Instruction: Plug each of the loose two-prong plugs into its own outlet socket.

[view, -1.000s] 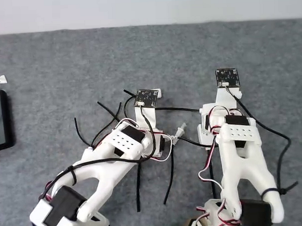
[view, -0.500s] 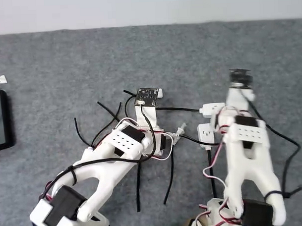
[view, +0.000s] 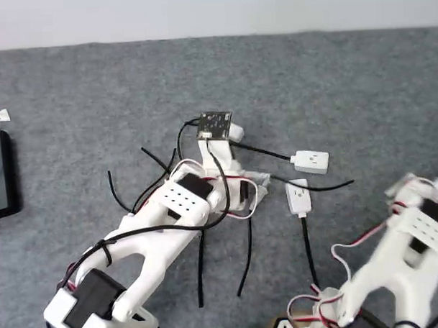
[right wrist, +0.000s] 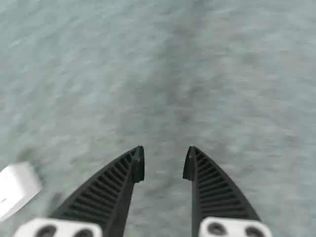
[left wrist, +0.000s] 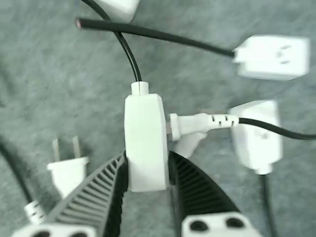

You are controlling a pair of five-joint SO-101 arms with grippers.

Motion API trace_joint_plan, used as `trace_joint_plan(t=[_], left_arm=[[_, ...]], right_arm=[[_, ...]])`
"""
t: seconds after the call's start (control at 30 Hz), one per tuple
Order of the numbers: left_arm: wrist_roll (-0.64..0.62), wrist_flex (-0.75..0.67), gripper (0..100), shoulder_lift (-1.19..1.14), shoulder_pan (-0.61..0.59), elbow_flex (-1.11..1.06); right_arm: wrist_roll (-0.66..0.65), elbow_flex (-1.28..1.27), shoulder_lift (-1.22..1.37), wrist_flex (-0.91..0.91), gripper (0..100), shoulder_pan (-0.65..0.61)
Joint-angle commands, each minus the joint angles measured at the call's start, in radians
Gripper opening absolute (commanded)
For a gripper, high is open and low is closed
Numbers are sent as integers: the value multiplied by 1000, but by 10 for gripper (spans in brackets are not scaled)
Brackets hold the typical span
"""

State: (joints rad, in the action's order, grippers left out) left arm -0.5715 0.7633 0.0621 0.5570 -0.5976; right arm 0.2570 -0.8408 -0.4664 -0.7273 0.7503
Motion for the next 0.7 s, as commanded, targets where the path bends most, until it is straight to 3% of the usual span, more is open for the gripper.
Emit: trace_joint_plan(t=[0.0,0.33,0.5,0.67], left_arm=[[41,17,12,17,71,113],[68,138,12,-51,327,456],[103,209,12,-302,440,722],[118,296,12,-615,451,1078]], right_arm=[[-66,11,5,41,136,156],[-201,15,25,275,136,581],[-348,-5,30,274,136,584],[-348,-15,30,269,136,584]])
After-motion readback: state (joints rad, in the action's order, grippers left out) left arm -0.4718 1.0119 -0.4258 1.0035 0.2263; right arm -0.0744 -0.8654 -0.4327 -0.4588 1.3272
